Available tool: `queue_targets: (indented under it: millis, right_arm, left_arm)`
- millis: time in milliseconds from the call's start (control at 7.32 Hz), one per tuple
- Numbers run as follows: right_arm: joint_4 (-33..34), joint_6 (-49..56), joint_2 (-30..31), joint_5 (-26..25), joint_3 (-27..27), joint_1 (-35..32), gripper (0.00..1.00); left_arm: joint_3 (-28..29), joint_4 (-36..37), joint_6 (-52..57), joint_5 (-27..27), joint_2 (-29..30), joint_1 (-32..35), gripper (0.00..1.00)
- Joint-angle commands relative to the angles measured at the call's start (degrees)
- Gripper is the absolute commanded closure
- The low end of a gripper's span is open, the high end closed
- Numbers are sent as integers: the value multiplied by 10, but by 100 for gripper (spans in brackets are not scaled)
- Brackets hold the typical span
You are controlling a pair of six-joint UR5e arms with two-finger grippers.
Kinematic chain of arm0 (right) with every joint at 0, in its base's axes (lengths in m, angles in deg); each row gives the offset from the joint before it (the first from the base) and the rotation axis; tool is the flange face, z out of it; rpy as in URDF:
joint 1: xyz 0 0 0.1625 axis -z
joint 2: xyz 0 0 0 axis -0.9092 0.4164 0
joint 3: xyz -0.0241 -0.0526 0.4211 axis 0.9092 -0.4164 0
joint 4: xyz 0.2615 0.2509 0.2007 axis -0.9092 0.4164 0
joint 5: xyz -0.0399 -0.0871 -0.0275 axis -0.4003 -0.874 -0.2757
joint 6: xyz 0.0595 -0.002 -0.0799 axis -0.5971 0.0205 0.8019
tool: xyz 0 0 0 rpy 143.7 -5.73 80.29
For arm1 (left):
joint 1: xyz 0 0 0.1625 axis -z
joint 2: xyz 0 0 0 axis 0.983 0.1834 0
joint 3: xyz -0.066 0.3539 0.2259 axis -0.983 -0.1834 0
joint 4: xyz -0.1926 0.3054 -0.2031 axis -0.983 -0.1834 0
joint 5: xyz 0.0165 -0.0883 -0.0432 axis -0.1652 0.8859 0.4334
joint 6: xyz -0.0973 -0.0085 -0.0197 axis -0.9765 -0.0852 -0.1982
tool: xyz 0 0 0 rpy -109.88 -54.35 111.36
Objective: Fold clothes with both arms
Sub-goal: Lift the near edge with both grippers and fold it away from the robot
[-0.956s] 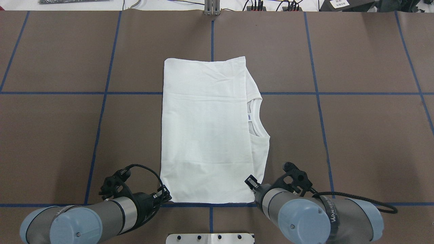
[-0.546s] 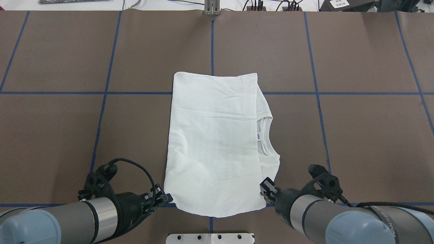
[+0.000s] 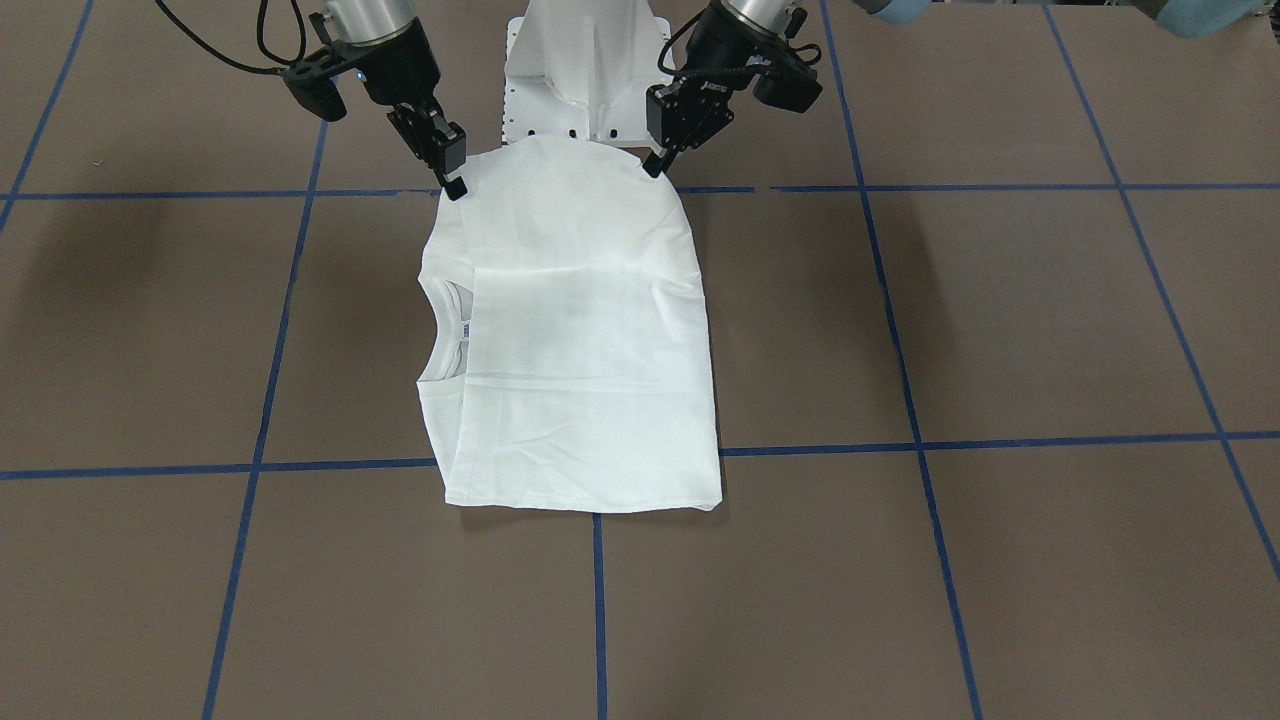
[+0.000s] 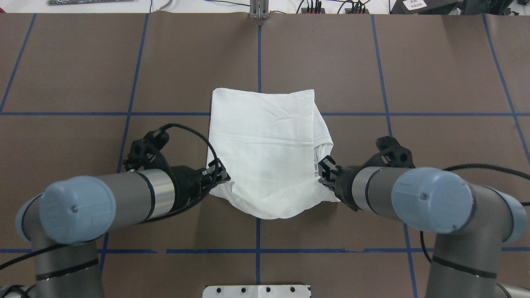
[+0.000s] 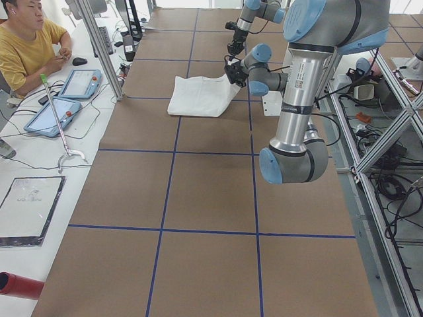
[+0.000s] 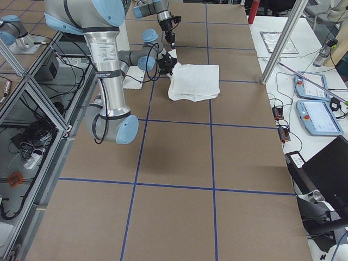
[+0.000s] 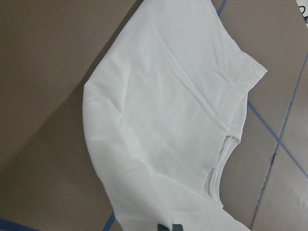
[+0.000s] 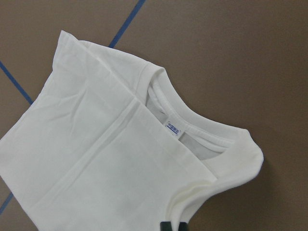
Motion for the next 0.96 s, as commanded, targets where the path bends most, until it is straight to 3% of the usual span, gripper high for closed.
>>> queue_targets:
  millis: [0, 410, 819]
  right_arm:
    - [-3, 55, -44, 44, -75, -69, 100]
    - [-6, 125, -104, 84, -182, -140, 100]
    - [-18, 160, -156, 104, -276, -170, 100]
  left_arm:
    - [86, -1, 42, 13, 50, 73, 100]
    - [176, -24, 92, 44, 82, 136, 100]
    - [314, -130, 94, 43, 126, 153, 100]
